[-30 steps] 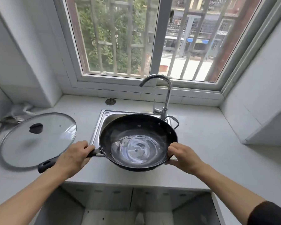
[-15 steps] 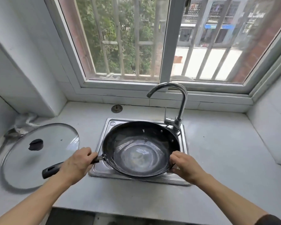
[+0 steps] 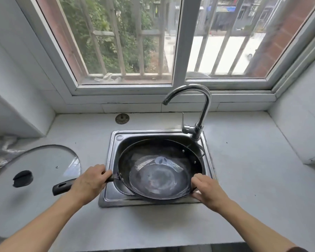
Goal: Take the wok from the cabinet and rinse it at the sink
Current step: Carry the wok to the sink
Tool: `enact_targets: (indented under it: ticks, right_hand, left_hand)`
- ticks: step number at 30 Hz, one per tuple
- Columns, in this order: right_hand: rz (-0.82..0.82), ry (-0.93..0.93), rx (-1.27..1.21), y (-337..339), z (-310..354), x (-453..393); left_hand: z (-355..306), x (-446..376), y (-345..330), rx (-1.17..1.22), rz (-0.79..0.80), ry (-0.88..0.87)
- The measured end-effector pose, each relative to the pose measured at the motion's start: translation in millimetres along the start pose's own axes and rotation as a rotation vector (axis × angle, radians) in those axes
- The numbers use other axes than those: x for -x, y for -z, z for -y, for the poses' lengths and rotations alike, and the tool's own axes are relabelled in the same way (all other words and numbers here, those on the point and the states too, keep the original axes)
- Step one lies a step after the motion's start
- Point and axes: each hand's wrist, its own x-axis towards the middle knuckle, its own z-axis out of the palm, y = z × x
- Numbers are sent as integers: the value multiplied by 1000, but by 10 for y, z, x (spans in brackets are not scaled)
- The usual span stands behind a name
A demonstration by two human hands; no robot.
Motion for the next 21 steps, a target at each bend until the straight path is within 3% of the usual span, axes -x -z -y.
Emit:
enact_targets:
  ticks: [12, 21]
  right_hand:
    - [-98, 16, 175, -43, 213, -42]
    - [-26, -62, 55, -251, 260, -43]
  left_hand:
    - [246, -203, 34, -7, -101, -83]
    - [243, -231, -47, 48, -61, -72]
